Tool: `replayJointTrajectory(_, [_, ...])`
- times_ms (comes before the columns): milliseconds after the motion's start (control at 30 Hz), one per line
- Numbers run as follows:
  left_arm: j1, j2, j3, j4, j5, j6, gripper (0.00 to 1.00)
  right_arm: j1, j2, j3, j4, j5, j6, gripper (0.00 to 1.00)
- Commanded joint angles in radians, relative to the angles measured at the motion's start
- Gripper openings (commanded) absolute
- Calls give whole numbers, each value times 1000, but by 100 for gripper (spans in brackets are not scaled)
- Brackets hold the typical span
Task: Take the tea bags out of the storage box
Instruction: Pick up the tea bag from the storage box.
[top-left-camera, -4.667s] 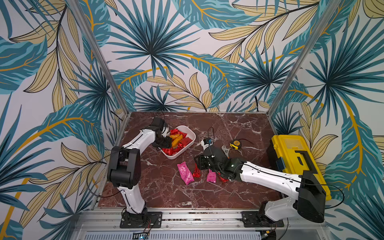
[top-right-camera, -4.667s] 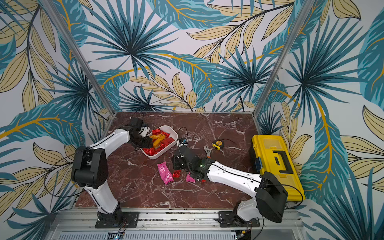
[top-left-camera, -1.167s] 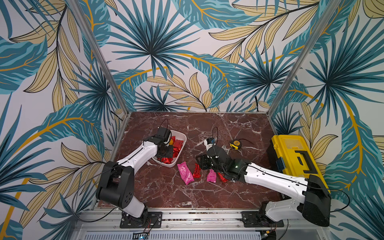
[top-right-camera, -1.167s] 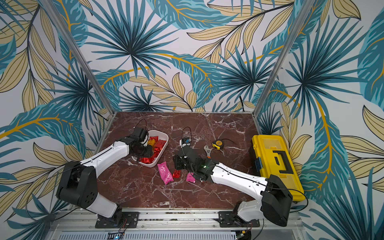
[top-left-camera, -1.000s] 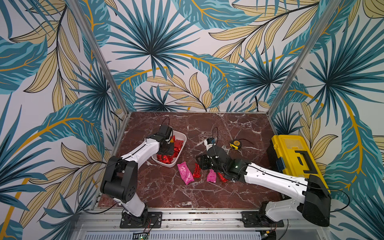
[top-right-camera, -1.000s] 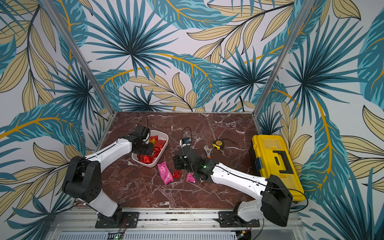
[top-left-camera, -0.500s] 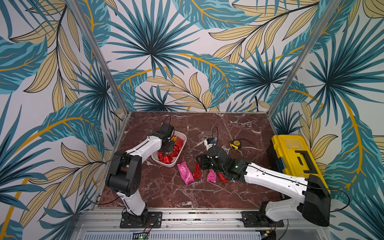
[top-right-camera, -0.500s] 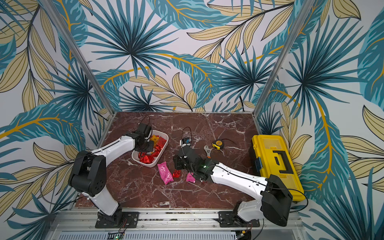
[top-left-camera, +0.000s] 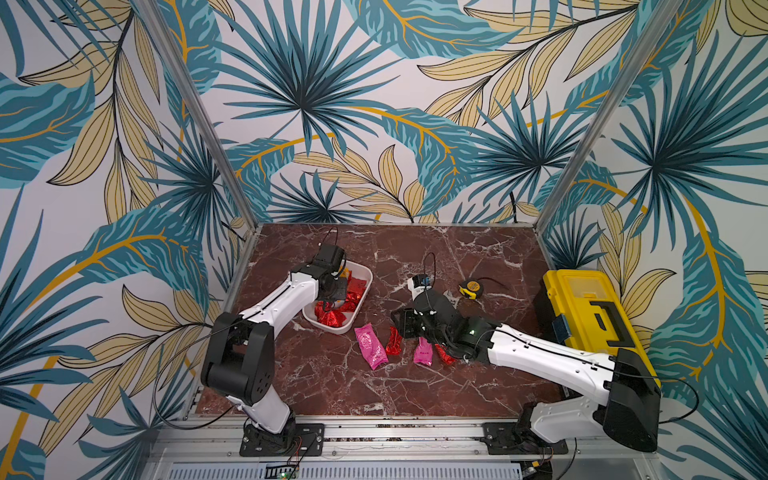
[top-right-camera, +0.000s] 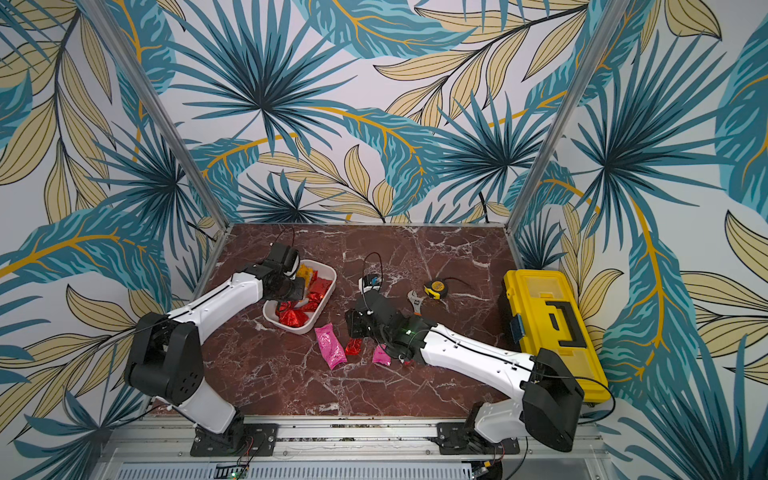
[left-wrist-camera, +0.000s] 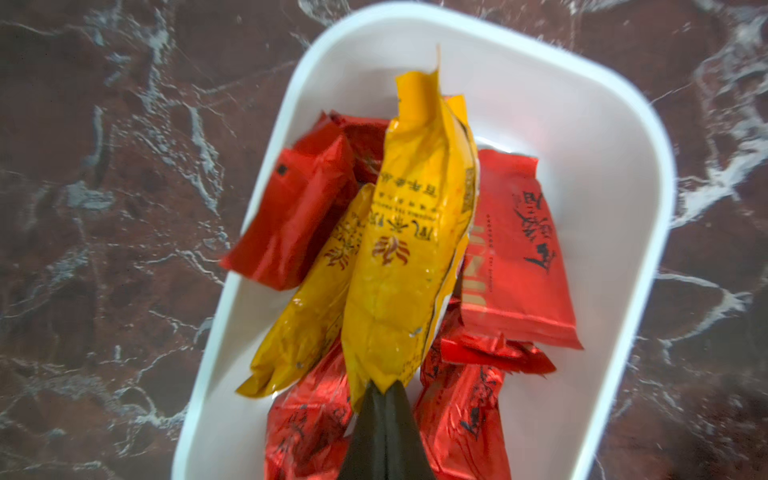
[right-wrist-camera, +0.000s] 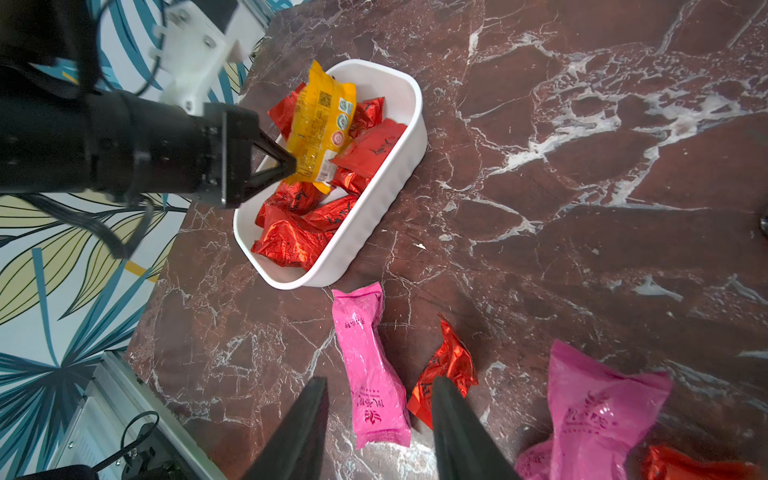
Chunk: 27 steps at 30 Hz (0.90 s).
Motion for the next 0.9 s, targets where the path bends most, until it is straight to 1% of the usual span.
replayJointTrajectory(0, [4, -84, 21, -23, 1, -11, 0, -2, 16, 19, -5, 1, -5, 46])
replayJointTrajectory(100, [6, -136, 7, -44, -3, -5, 0, -7, 28, 34, 12, -16, 1, 46])
replayJointTrajectory(200, [8, -196, -10, -52, 33, 3, 0, -32, 41, 52, 51, -80, 24, 46])
replayJointTrajectory(267, [7, -252, -33, -35, 114, 10, 0, -58, 47, 56, 98, -155, 34, 47])
replayJointTrajectory(333, [4, -300, -49, -24, 183, 15, 0, -82, 45, 57, 139, -224, 38, 51])
replayJointTrajectory(467, [1, -390, -85, 2, 340, 22, 0, -126, 41, 59, 209, -343, 24, 61])
replayJointTrajectory(500, [1, -414, -96, 13, 387, 23, 0, -126, 45, 63, 227, -378, 15, 62])
replayJointTrajectory(533, [0, -438, -111, 28, 438, 21, 0, -163, 52, 72, 236, -416, 9, 62])
replayJointTrajectory(600, [-1, -478, -139, 58, 521, 16, 0, -186, 62, 91, 252, -487, 3, 63])
replayJointTrajectory(633, [-1, -498, -153, 74, 562, 9, 0, -196, 62, 96, 267, -522, 2, 65])
replayJointTrajectory(733, [0, -545, -187, 114, 680, -4, 0, -219, 47, 99, 308, -567, -10, 72])
replayJointTrajectory(867, [-1, -595, -236, 186, 812, -28, 0, -247, 36, 118, 312, -624, -39, 74])
